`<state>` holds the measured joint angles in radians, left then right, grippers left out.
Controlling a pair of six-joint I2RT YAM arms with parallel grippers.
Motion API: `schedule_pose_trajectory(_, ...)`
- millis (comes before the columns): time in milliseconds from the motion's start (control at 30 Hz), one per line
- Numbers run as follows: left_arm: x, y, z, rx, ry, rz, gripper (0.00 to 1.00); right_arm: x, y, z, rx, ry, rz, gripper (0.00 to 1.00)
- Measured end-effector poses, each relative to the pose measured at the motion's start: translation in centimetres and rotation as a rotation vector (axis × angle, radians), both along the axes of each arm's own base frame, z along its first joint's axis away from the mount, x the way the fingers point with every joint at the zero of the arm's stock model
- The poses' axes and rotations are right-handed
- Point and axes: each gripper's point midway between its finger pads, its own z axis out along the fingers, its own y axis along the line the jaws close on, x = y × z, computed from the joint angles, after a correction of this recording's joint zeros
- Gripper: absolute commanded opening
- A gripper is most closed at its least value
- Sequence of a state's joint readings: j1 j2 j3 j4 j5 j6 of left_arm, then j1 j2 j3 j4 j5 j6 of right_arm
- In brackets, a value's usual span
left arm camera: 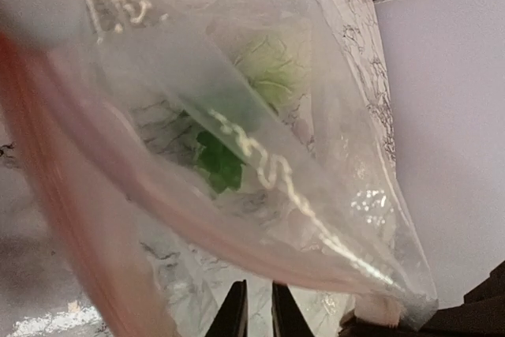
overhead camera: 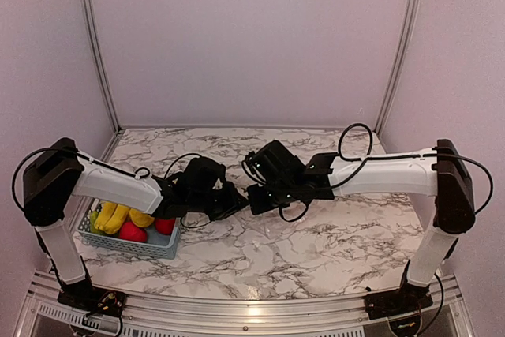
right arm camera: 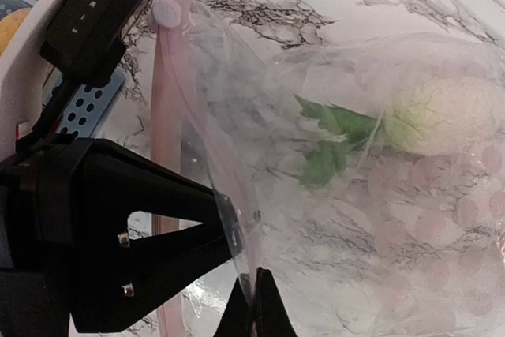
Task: Open the zip-top bag and remove the fake food
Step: Pick up the fake vegetable from the zipper food storage bag.
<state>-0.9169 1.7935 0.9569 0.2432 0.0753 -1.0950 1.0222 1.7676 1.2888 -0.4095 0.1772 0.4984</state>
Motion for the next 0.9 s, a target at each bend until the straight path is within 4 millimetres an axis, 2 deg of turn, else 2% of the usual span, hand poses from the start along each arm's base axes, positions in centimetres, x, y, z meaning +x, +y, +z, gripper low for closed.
schedule_pose_trajectory(167, 0.5, 0.3, -1.9, 0.042, 0.021, 0.036, 0.12, -0.5, -0.2, 0.5, 0.022, 0.006, 0.001, 0.00)
schedule_pose_trajectory(267, 0.5, 0.5, -3.2, 0.070, 0.039, 0.046, 0.17, -1.1, -0.4, 1.3, 0.044, 0.003, 0.000, 0.01)
schedule_pose_trajectory(367, 0.4, 0.3, -3.8, 0.092, 0.047, 0.041, 0.18, -1.6, -1.0, 1.7, 0.052, 0.001, -0.001, 0.07)
schedule_pose_trajectory(567, 0.4, -1.5, -2.3, 0.093, 0.012, 0.007, 0.19, -2.0, -1.5, 1.4, 0.045, 0.007, 0.003, 0.37)
schedule_pose_trajectory(700, 0.3, -1.6, -2.4, 0.107, 0.002, 0.006, 0.19, -1.8, -1.7, 1.6, 0.048, 0.006, 0.005, 0.54)
schedule_pose_trajectory(800, 0.2, -1.4, -2.9, 0.129, 0.007, 0.009, 0.19, -1.6, -1.9, 2.6, 0.069, 0.001, 0.010, 0.66)
schedule_pose_trajectory(900, 0.1, -1.2, -3.3, 0.147, 0.009, 0.006, 0.20, -1.0, -2.6, 4.2, 0.096, -0.022, 0.010, 0.72)
